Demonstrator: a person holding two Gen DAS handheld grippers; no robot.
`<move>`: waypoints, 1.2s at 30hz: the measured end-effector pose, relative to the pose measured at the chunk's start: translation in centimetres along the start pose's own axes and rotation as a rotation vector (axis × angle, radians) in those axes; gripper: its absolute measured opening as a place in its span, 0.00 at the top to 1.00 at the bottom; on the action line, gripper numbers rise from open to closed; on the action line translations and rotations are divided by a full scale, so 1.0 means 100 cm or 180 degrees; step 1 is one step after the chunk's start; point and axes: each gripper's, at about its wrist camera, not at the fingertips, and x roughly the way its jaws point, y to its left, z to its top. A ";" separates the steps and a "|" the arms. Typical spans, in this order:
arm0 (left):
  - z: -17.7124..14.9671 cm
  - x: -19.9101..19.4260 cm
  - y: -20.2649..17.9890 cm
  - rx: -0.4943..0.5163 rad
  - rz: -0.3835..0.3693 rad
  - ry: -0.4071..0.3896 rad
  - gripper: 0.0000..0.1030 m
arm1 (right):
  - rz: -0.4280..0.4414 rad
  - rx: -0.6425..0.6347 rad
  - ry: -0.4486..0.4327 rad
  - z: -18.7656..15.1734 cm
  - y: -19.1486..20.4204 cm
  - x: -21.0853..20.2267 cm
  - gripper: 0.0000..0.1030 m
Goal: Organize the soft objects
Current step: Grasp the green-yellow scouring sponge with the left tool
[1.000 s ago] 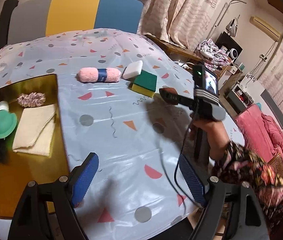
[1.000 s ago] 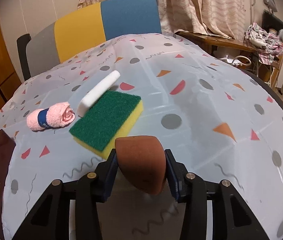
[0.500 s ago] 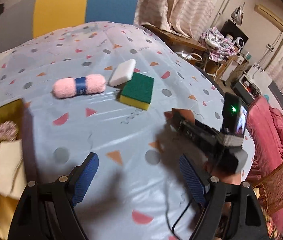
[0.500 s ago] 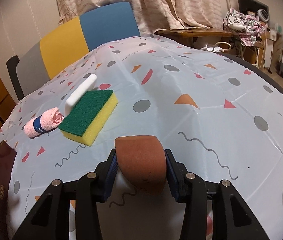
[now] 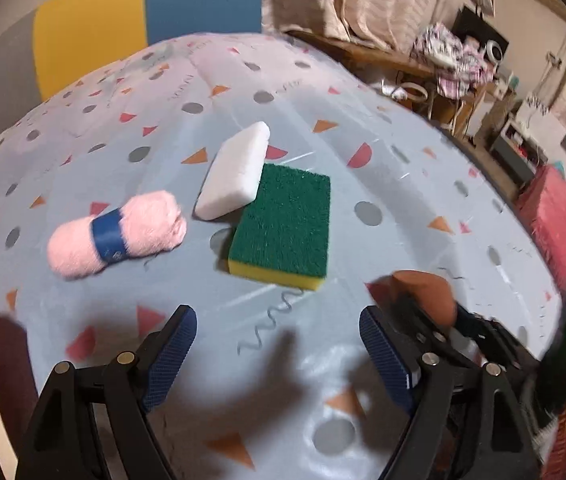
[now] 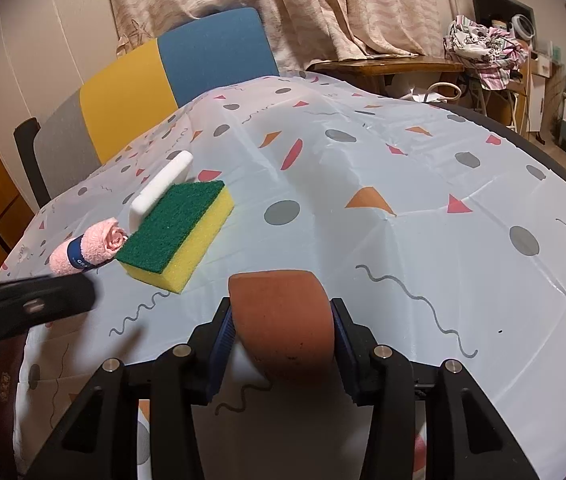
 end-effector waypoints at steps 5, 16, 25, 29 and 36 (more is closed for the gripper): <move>0.015 0.024 0.009 -0.0096 -0.0130 0.0101 0.16 | 0.0021 0.0035 -0.0011 -0.001 -0.002 0.000 0.53; 0.031 0.058 -0.005 0.0165 0.0027 0.0130 0.14 | 0.0026 0.0072 -0.0032 -0.001 -0.004 0.000 0.53; 0.006 0.042 0.001 0.0261 0.0045 0.0063 0.33 | 0.0015 0.0073 -0.0048 -0.002 -0.004 0.001 0.53; -0.024 0.021 0.008 0.0153 0.0014 0.0102 0.32 | 0.0017 0.0075 -0.0051 -0.002 -0.005 0.000 0.53; -0.056 0.009 -0.002 0.0268 0.0029 0.0079 0.20 | 0.0018 0.0076 -0.0054 -0.002 -0.005 0.000 0.53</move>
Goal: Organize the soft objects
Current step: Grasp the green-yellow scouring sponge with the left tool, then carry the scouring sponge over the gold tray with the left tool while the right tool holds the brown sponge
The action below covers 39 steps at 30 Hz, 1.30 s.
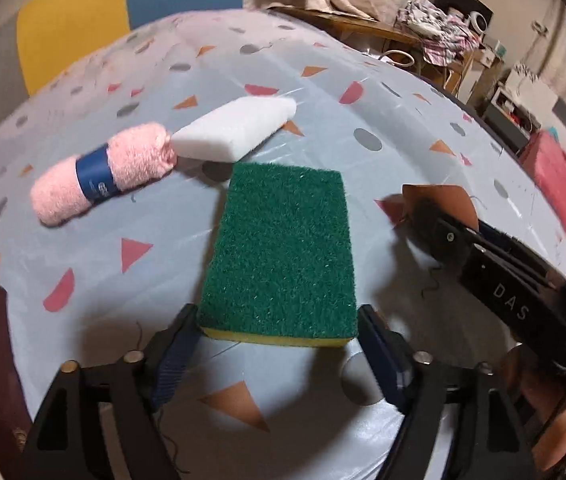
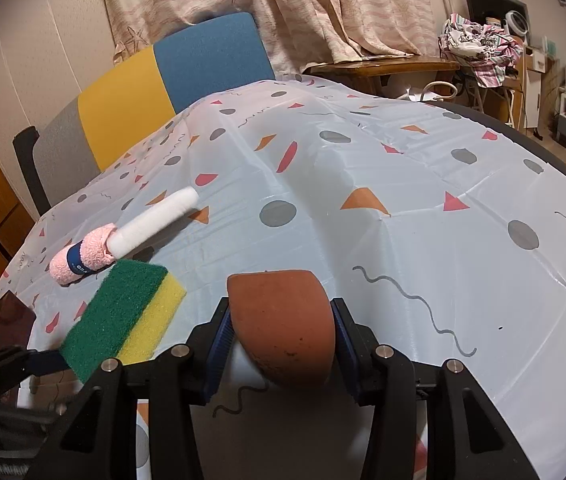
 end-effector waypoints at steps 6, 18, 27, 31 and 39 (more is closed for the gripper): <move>0.023 -0.005 -0.008 -0.0002 0.0090 -0.0184 0.20 | -0.0005 0.0004 -0.0004 -0.001 0.000 0.000 0.53; 0.006 0.009 0.011 -0.0261 0.0221 0.0006 0.30 | -0.0041 -0.0023 0.0011 -0.001 0.002 0.000 0.53; -0.035 -0.037 0.014 -0.0524 -0.0007 -0.0160 0.30 | -0.0089 -0.0067 0.0018 0.000 0.003 0.001 0.53; -0.058 -0.074 0.009 -0.0503 -0.0134 -0.0348 0.30 | -0.0142 -0.0141 0.0031 0.000 0.008 0.002 0.53; -0.094 -0.130 0.024 -0.0547 -0.0195 -0.0654 0.30 | -0.0251 -0.0282 0.0047 -0.002 0.016 0.003 0.53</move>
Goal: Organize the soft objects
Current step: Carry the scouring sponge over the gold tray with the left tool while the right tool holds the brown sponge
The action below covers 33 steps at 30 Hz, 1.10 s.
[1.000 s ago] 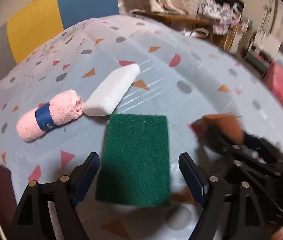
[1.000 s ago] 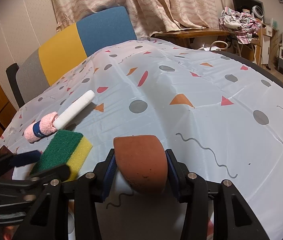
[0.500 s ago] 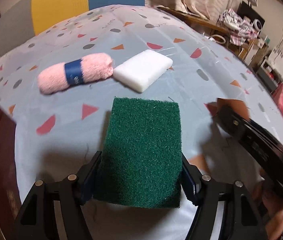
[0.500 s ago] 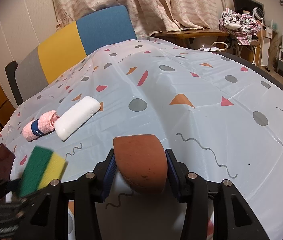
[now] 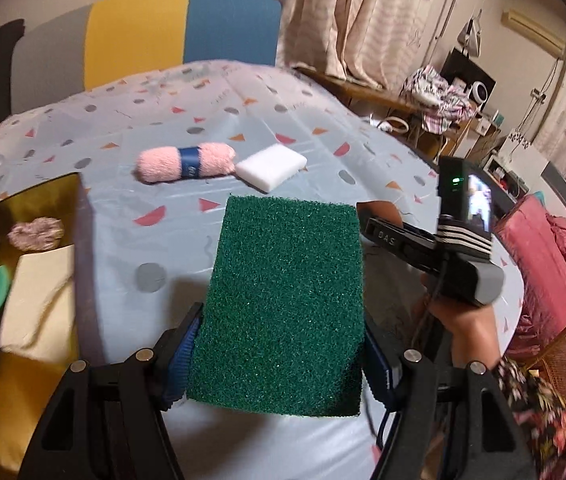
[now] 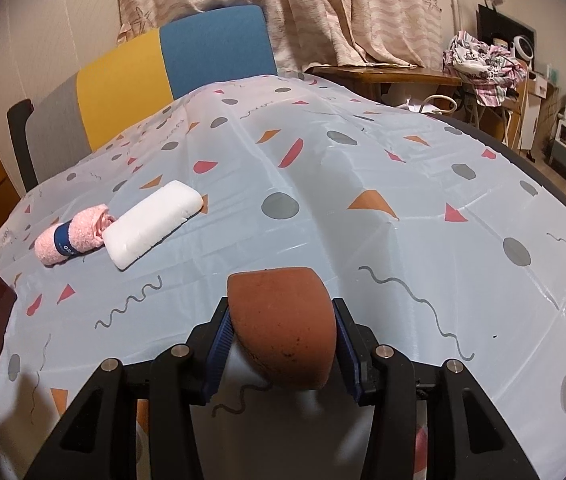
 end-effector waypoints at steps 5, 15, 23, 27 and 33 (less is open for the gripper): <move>-0.012 -0.035 0.033 -0.0098 0.0065 -0.0104 0.30 | -0.0043 -0.0039 0.0002 0.000 0.002 0.000 0.53; -0.034 -0.074 0.137 -0.0690 0.0442 -0.0082 0.30 | -0.0129 -0.0171 -0.0004 -0.001 0.011 -0.001 0.53; -0.063 -0.071 0.198 -0.1036 0.0654 0.0221 0.30 | -0.0120 -0.0152 -0.0019 -0.001 0.010 -0.002 0.53; -0.073 -0.064 0.215 -0.1051 0.0679 0.0405 0.30 | -0.0156 -0.0204 -0.0066 -0.001 0.013 -0.005 0.53; -0.083 -0.064 0.224 -0.1111 0.0878 0.0387 0.24 | -0.0206 -0.0250 -0.0260 -0.002 0.016 -0.018 0.54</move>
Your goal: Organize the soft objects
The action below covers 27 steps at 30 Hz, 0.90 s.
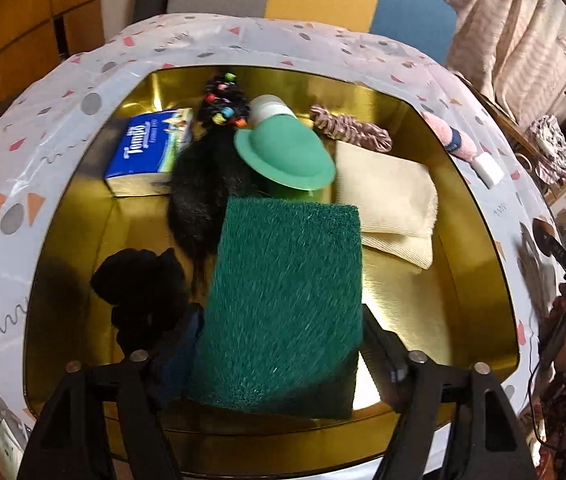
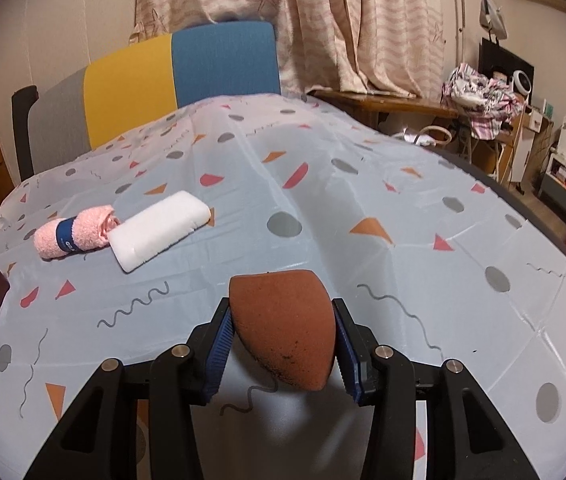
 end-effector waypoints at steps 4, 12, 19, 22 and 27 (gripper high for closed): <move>-0.004 -0.008 0.005 0.0010 0.0113 -0.0183 0.20 | -0.0002 -0.0032 -0.0039 0.000 0.002 -0.004 0.54; -0.006 -0.032 0.013 -0.0089 -0.0074 -0.0486 0.20 | 0.0019 -0.0070 0.0033 0.000 0.005 -0.005 0.54; -0.008 -0.036 0.010 -0.0138 -0.0395 -0.0557 0.21 | 0.0278 0.0310 0.0148 -0.011 0.000 -0.028 0.54; -0.013 -0.036 0.001 -0.0061 -0.0480 -0.0539 0.21 | 0.0480 0.0335 0.0195 -0.015 0.013 -0.041 0.54; -0.018 -0.038 -0.014 0.0093 -0.0529 -0.0576 0.21 | 0.0854 0.0210 0.0217 -0.018 0.052 -0.066 0.54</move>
